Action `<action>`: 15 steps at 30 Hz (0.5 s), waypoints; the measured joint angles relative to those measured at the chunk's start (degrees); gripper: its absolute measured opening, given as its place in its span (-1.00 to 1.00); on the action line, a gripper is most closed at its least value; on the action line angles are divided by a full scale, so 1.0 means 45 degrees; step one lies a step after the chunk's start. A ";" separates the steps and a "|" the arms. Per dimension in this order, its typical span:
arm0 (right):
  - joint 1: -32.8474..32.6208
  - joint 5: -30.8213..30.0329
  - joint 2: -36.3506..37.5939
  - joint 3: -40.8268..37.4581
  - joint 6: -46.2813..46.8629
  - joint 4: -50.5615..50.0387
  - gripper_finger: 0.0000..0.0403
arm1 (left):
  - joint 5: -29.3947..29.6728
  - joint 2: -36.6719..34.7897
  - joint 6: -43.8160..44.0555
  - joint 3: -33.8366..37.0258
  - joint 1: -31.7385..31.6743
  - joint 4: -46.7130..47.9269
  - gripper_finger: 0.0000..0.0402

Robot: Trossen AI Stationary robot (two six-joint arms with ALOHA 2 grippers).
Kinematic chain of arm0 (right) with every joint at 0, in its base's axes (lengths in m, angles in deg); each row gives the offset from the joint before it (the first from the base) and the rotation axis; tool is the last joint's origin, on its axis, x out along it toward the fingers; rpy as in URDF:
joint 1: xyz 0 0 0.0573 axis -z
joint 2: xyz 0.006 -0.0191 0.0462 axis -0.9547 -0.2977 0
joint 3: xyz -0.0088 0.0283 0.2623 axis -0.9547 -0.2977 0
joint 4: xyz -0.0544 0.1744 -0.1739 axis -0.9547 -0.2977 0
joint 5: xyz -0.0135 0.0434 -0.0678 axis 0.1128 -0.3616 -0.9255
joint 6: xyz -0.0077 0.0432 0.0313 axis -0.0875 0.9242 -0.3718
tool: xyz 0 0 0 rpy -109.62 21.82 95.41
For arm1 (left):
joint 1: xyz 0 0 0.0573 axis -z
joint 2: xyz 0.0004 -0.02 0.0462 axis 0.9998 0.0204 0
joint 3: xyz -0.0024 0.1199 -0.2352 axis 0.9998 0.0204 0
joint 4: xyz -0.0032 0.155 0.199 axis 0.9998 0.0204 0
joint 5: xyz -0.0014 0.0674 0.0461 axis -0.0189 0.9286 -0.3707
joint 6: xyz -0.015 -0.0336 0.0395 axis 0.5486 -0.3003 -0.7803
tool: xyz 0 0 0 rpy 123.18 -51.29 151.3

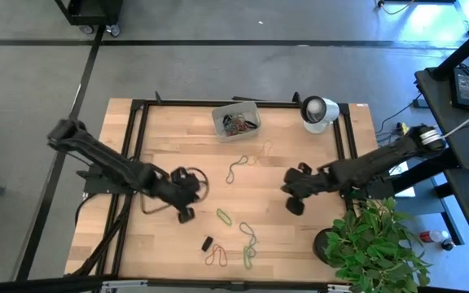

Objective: Pick and place rubber bands into bin
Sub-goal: Put the black rubber band into the gray bin

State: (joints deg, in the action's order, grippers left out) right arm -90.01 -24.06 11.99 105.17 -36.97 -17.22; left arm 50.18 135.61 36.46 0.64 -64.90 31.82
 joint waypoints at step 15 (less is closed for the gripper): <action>-0.0888 0.0029 0.3224 -0.3021 -0.0297 0.0904 -0.97 | -0.2573 0.6833 0.6728 -0.5818 0.1240 0.3116 -0.90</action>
State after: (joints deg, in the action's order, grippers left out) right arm -94.00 -23.93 26.50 91.57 -38.31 -13.15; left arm 38.60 166.36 66.74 -25.55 -59.32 45.84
